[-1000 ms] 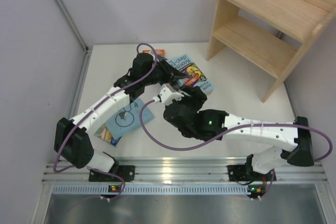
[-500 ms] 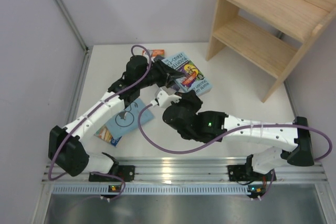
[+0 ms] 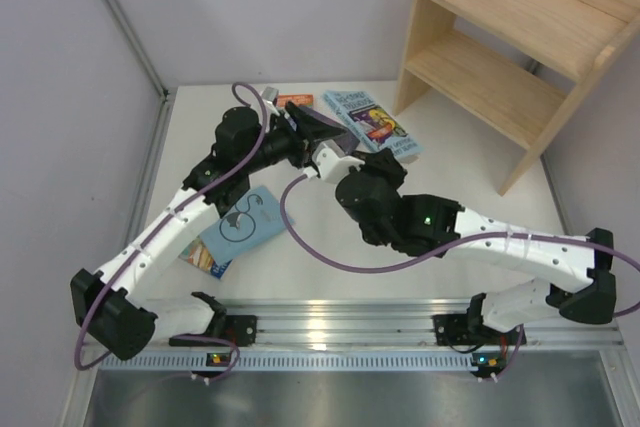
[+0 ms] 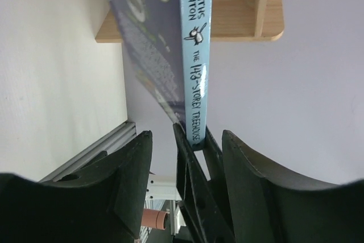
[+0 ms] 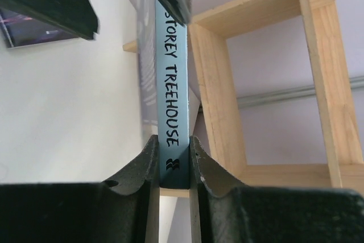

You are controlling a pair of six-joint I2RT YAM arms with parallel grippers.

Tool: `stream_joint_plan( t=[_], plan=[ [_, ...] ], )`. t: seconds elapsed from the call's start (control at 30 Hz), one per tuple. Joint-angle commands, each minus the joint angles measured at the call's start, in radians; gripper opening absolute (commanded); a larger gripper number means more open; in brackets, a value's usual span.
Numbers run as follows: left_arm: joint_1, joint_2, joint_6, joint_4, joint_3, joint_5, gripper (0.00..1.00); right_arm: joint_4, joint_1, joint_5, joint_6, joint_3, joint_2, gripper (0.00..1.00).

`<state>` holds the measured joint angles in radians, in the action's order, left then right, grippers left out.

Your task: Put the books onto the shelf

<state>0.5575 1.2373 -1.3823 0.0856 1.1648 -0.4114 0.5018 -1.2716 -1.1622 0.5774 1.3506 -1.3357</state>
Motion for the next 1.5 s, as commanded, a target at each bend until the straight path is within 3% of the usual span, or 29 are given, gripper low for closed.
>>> stream_joint_plan(
  t=[0.0,0.2,0.33,0.37,0.4,0.43,0.53,0.73,0.9,0.97,1.1,1.4,1.47],
  plan=[
    [-0.018,-0.036,0.011,-0.021,0.039,-0.021,0.58,-0.077,0.026,-0.045,0.059,0.068,0.075,0.0],
    [-0.044,-0.058,0.083,0.072,0.082,0.011,0.63,-0.098,0.067,-0.017,0.128,0.084,0.101,0.0],
    [-0.094,-0.085,0.149,0.138,0.073,0.014,0.71,-0.22,0.112,-0.014,0.305,0.145,0.107,0.0],
    [-0.128,-0.102,0.143,0.128,0.037,-0.001,0.76,-0.265,0.124,-0.014,0.349,0.154,0.113,0.0],
    [-0.143,-0.111,0.138,0.112,0.018,-0.018,0.91,-0.313,0.147,-0.008,0.396,0.162,0.118,0.0],
    [-0.163,-0.12,0.135,0.089,0.0,-0.041,0.98,-0.427,0.156,0.001,0.506,0.169,0.125,0.0],
    [-0.171,-0.137,0.185,0.088,-0.034,-0.056,0.99,-0.601,0.219,0.062,0.686,0.211,0.13,0.0],
    [-0.169,-0.167,0.293,0.151,-0.083,-0.063,0.99,-0.632,0.415,0.229,0.775,0.389,0.079,0.0],
    [-0.169,-0.194,0.295,0.106,-0.175,-0.076,0.99,-0.588,0.688,0.458,0.747,0.47,0.024,0.0],
    [-0.171,-0.191,0.289,0.089,-0.198,-0.086,0.99,-0.531,0.788,0.54,0.659,0.548,-0.025,0.0],
    [-0.171,-0.176,0.313,0.078,-0.203,-0.098,0.99,-0.476,0.914,0.701,0.552,0.552,-0.071,0.0],
    [-0.171,-0.139,0.332,0.034,-0.22,-0.125,0.99,-0.41,1.057,0.812,0.434,0.562,-0.195,0.0],
    [-0.171,-0.115,0.321,0.01,-0.231,-0.151,0.99,-0.312,1.06,0.823,0.4,0.649,-0.218,0.06]
  ],
)
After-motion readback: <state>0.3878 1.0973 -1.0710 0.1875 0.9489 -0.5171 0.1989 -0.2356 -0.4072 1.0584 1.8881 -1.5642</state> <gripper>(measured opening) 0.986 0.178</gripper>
